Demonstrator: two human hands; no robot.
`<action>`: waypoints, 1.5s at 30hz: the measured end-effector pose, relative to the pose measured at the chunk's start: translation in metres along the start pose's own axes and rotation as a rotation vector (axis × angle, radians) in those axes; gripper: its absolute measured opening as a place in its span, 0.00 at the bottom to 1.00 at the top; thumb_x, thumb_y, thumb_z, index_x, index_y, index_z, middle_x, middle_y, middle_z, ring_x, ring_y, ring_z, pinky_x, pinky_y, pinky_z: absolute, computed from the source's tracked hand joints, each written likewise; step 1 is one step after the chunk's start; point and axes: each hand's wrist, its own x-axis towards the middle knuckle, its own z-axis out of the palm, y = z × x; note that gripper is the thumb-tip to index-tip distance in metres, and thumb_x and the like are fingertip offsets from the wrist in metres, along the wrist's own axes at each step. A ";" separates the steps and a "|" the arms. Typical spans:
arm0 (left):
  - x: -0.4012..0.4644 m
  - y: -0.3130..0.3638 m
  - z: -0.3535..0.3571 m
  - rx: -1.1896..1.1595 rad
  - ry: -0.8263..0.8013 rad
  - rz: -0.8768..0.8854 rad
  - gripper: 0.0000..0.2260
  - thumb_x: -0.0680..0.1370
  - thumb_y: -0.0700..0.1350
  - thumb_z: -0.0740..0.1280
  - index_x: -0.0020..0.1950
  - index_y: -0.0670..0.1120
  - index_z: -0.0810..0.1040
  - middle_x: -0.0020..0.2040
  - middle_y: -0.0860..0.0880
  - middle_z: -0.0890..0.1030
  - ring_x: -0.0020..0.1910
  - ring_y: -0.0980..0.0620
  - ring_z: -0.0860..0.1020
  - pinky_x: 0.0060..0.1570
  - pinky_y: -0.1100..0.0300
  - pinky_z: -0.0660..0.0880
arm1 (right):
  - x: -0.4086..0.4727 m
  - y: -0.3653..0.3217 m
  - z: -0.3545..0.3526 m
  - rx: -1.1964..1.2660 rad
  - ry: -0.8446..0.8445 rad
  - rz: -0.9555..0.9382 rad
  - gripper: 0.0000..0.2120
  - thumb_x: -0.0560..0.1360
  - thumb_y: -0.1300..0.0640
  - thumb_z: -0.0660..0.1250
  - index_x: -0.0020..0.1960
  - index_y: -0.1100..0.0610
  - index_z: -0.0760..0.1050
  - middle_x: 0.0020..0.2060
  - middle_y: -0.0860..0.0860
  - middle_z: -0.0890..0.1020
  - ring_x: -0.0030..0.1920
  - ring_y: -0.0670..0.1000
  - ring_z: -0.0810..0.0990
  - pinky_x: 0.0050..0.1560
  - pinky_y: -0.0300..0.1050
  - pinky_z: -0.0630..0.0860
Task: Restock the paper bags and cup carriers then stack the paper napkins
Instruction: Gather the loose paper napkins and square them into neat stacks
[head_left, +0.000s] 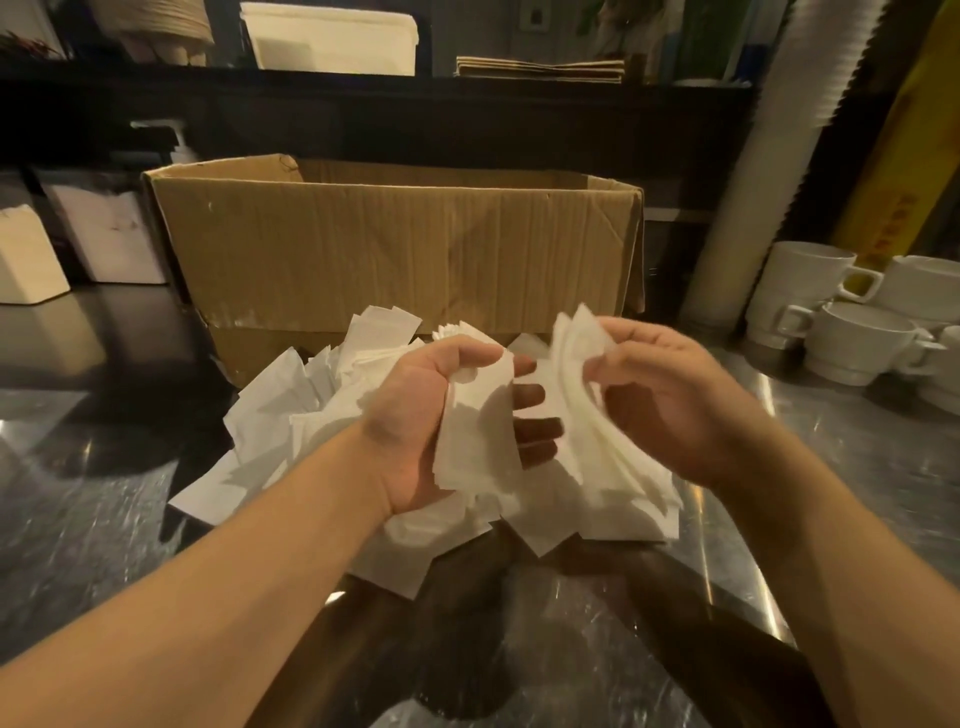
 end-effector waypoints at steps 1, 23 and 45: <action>-0.002 -0.001 0.002 0.037 -0.020 -0.013 0.15 0.74 0.50 0.65 0.43 0.44 0.89 0.44 0.43 0.84 0.39 0.45 0.83 0.45 0.53 0.81 | 0.002 0.005 0.003 -0.078 0.025 0.022 0.08 0.72 0.61 0.66 0.48 0.62 0.81 0.43 0.54 0.83 0.43 0.53 0.82 0.46 0.45 0.81; -0.003 -0.007 -0.004 0.209 -0.043 -0.014 0.27 0.65 0.46 0.74 0.64 0.49 0.78 0.48 0.42 0.83 0.49 0.42 0.82 0.50 0.44 0.80 | 0.009 0.023 0.024 -0.721 0.266 -0.163 0.07 0.78 0.54 0.72 0.46 0.43 0.75 0.46 0.41 0.76 0.47 0.40 0.76 0.44 0.30 0.76; 0.001 -0.007 -0.008 0.067 -0.249 -0.152 0.28 0.71 0.50 0.76 0.71 0.50 0.79 0.60 0.39 0.77 0.51 0.41 0.77 0.56 0.42 0.74 | 0.009 0.023 0.022 -0.732 0.257 -0.115 0.08 0.80 0.52 0.68 0.58 0.43 0.81 0.50 0.38 0.77 0.53 0.42 0.77 0.47 0.31 0.76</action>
